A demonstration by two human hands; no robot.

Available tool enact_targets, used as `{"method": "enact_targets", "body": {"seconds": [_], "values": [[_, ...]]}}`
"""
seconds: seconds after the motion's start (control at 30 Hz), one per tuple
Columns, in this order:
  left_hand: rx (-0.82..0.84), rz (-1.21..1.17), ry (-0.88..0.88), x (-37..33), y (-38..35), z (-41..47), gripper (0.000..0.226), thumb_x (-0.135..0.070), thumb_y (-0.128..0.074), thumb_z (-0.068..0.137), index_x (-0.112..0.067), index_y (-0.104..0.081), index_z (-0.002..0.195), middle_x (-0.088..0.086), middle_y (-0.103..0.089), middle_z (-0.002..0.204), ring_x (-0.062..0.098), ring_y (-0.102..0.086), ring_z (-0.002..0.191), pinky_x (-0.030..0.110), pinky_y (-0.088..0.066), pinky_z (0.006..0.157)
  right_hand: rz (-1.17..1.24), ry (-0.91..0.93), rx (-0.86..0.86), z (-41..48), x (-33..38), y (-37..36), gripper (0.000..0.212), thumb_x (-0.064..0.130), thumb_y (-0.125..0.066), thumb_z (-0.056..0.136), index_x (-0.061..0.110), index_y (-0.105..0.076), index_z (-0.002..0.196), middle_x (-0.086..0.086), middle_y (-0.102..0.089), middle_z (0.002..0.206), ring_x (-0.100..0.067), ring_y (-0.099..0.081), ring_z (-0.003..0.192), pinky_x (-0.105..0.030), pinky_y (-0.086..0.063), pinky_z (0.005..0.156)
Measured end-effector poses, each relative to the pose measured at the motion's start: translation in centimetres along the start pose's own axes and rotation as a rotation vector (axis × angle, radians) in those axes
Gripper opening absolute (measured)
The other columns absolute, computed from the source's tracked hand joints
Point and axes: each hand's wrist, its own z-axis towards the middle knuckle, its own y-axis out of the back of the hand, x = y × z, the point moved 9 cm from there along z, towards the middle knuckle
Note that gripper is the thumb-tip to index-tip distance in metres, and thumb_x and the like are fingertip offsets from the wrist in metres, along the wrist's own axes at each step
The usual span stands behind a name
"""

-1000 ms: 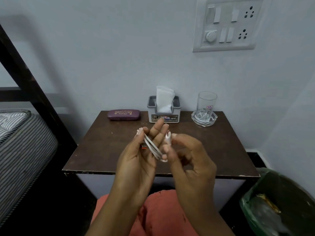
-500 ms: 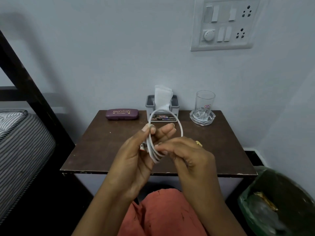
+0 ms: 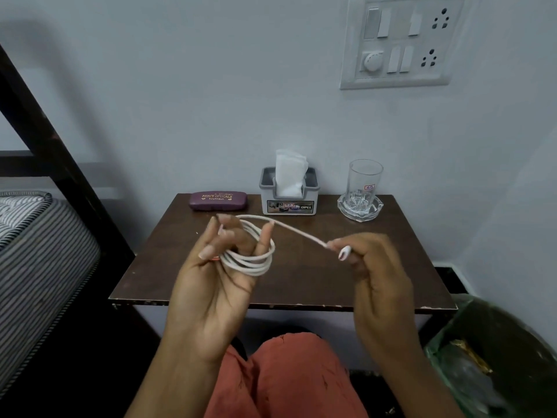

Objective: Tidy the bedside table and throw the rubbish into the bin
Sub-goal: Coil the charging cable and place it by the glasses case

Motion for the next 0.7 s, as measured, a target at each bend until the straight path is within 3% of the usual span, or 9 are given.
{"method": "enact_targets", "body": {"seconds": [0.07, 0.13, 0.2, 0.3, 0.43, 0.6, 0.7], "values": [[-0.057, 0.036, -0.151, -1.5, 0.2, 0.4, 0.028, -0.014, -0.048, 0.095, 0.002, -0.067, 0.083, -0.004, -0.061, 0.078, 0.013, -0.070, 0.070, 0.056, -0.051, 0.087, 0.001, 0.096, 0.111, -1.0, 0.9, -1.5, 0.035, -0.009, -0.043, 0.085, 0.016, -0.060, 0.102, 0.018, -0.054, 0.105, -0.001, -0.055, 0.101, -0.024, -0.040, 0.099], [-0.122, 0.212, -0.284, -2.4, -0.2, 0.7, 0.033, -0.020, -0.047, 0.089, -0.002, -0.071, 0.075, 0.002, -0.072, 0.086, 0.019, -0.072, 0.087, 0.057, -0.047, 0.089, -0.023, 0.211, 0.199, -2.5, 2.6, -3.3, 0.033, -0.003, -0.047, 0.085, 0.022, -0.058, 0.105, 0.014, -0.061, 0.105, -0.004, -0.058, 0.100, -0.034, -0.039, 0.105], [-0.139, 0.364, -0.263, -1.5, -0.2, 1.0, 0.038, -0.030, -0.043, 0.089, -0.004, -0.071, 0.094, 0.006, -0.073, 0.102, 0.024, -0.066, 0.108, 0.053, -0.039, 0.098, 0.019, 0.256, 0.238, -3.3, 4.4, -4.6, 0.023, 0.006, -0.057, 0.087, 0.022, -0.063, 0.102, 0.010, -0.067, 0.100, -0.005, -0.062, 0.096, -0.034, -0.044, 0.098], [-0.127, 0.546, -0.176, 0.8, -0.1, 0.8, 0.047, -0.034, -0.033, 0.095, -0.006, -0.051, 0.129, 0.007, -0.063, 0.126, 0.025, -0.055, 0.122, 0.040, -0.034, 0.107, 0.154, 0.087, 0.186, -2.4, 5.4, -4.9, 0.012, 0.021, -0.064, 0.087, 0.022, -0.069, 0.098, 0.013, -0.069, 0.095, -0.001, -0.063, 0.090, -0.024, -0.049, 0.081], [-0.111, 0.594, -0.258, 1.3, -1.1, 0.1, 0.047, -0.032, -0.034, 0.093, -0.008, -0.051, 0.130, 0.009, -0.060, 0.130, 0.023, -0.054, 0.124, 0.041, -0.033, 0.111, 0.168, -0.039, -0.005, -1.6, 4.8, -3.9, 0.013, 0.011, -0.071, 0.079, 0.018, -0.072, 0.090, 0.009, -0.069, 0.085, 0.000, -0.063, 0.076, -0.012, -0.048, 0.071], [-0.153, 0.629, -0.354, 1.3, -1.1, -0.6, 0.040, -0.029, -0.042, 0.087, -0.013, -0.066, 0.115, 0.004, -0.062, 0.128, 0.018, -0.053, 0.125, 0.035, -0.039, 0.105, 0.142, -0.098, -0.093, -1.0, 4.6, -3.1, 0.011, 0.013, -0.070, 0.080, 0.023, -0.070, 0.086, 0.011, -0.067, 0.080, -0.006, -0.066, 0.071, -0.026, -0.054, 0.060], [-0.151, 0.627, -0.388, 1.1, -1.0, -0.7, 0.036, -0.032, -0.045, 0.086, -0.019, -0.070, 0.108, 0.001, -0.062, 0.129, 0.012, -0.059, 0.110, 0.027, -0.048, 0.094, 0.092, -0.107, -0.067, -0.9, 4.9, -3.3, 0.007, 0.018, -0.067, 0.081, 0.025, -0.066, 0.080, 0.011, -0.065, 0.075, -0.007, -0.064, 0.066, -0.029, -0.054, 0.056]]}}
